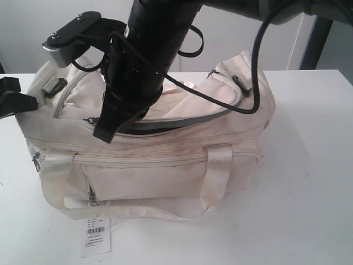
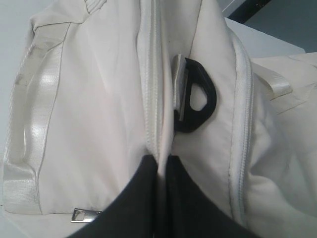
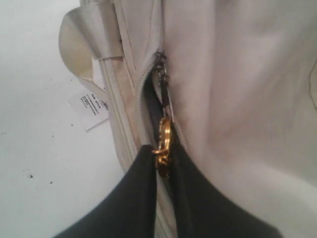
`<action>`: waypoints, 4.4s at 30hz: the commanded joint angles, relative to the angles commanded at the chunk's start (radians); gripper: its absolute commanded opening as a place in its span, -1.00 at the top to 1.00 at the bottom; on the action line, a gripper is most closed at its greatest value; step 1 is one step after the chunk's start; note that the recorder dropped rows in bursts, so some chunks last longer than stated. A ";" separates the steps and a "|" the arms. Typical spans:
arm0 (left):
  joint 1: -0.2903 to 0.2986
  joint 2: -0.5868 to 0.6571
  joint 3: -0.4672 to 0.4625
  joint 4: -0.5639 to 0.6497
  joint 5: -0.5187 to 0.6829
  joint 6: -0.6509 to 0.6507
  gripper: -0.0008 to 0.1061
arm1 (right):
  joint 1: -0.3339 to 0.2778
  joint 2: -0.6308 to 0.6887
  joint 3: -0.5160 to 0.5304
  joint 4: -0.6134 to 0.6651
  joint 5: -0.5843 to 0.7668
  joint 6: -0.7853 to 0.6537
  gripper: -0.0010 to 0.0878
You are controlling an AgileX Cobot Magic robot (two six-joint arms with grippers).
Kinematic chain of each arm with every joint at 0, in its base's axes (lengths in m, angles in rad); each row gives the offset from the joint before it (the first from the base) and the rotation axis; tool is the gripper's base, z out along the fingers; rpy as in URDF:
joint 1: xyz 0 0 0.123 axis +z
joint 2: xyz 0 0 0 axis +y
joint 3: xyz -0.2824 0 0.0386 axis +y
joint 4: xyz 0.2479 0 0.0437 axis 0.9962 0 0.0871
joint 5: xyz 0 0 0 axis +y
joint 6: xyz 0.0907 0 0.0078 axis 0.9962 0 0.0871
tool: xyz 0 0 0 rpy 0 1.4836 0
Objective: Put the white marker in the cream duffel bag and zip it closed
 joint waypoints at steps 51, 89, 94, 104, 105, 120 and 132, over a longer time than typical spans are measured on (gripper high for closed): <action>0.000 0.000 0.000 -0.080 0.060 0.009 0.64 | -0.030 -0.092 0.094 0.040 -0.083 -0.002 0.98; -0.022 -0.168 0.255 -0.206 0.165 0.021 -0.35 | -0.030 -0.089 0.094 0.083 -0.170 -0.004 0.98; -0.076 -0.124 0.255 -0.210 0.137 0.040 -0.03 | -0.030 -0.089 0.094 0.083 -0.168 -0.004 0.98; -0.081 -0.105 0.255 -0.245 0.084 0.100 0.99 | -0.030 -0.091 0.094 0.076 -0.113 -0.026 0.98; -0.081 -0.105 0.255 -0.248 0.084 0.104 0.99 | -0.030 -0.091 0.094 0.076 -0.104 -0.026 0.98; -0.081 -0.105 0.255 -0.277 0.069 0.124 0.99 | -0.030 -0.112 0.094 -0.023 0.000 -0.026 0.98; -0.081 -0.105 0.255 -0.277 0.057 0.124 0.99 | -0.030 -0.116 0.094 -0.075 0.000 -0.026 0.98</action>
